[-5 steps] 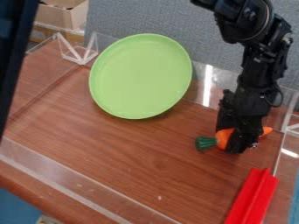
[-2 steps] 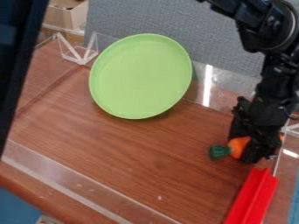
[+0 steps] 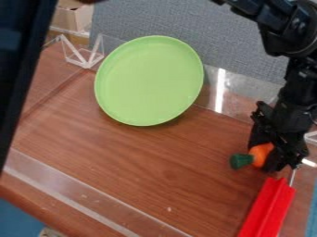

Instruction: Put the carrot on the left side

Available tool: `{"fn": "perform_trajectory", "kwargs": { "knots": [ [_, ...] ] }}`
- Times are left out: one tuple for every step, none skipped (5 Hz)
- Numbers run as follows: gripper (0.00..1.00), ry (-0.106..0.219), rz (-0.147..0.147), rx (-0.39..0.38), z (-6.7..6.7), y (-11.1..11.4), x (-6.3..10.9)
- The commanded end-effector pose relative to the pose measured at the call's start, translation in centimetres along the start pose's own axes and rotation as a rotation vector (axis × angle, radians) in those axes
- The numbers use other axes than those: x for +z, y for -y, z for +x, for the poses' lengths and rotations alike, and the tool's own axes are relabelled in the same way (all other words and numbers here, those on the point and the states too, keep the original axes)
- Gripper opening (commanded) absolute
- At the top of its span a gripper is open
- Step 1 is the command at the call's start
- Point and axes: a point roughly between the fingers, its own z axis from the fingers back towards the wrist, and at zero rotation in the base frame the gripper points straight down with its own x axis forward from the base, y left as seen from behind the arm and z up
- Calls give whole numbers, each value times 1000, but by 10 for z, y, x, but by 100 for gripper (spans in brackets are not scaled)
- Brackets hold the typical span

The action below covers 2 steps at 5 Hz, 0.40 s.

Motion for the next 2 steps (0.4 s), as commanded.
{"fn": "perform_trajectory", "kwargs": {
  "knots": [
    [0, 71, 28, -7, 8, 8, 13],
    [0, 77, 33, -11, 6, -1, 12]
  ]
}}
